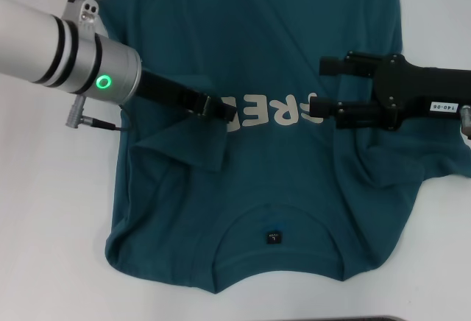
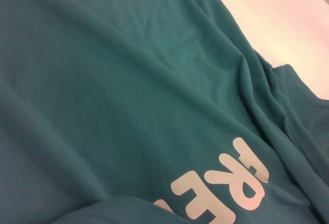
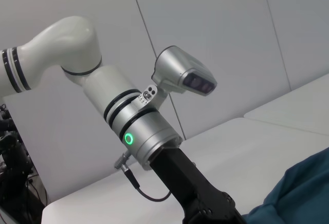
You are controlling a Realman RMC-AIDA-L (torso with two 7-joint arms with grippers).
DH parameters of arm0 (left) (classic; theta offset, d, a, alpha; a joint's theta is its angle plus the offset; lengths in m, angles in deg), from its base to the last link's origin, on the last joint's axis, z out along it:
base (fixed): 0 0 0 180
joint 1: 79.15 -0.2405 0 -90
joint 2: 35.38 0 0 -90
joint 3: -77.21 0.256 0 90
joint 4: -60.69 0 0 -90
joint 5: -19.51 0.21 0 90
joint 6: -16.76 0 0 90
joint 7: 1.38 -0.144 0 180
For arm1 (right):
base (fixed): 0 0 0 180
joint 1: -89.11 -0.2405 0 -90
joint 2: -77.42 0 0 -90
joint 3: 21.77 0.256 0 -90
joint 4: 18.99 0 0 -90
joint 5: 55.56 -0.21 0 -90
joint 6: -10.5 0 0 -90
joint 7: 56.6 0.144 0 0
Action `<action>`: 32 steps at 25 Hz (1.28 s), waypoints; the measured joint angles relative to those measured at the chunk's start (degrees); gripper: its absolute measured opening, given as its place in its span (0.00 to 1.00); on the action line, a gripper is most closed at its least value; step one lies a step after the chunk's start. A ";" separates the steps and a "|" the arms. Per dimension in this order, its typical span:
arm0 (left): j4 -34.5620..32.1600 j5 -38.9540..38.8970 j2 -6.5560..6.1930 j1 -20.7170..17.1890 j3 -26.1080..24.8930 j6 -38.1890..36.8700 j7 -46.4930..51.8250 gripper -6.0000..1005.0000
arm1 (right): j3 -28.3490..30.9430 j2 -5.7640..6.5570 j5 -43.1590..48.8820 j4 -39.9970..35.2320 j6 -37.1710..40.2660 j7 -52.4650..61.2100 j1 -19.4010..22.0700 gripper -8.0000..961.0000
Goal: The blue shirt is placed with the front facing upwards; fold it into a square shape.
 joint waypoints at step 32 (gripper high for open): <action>9.00 4.33 -0.23 -10.39 -5.26 -10.91 -4.62 0.87 | 0.00 0.00 0.00 -0.08 0.00 0.00 -0.39 0.94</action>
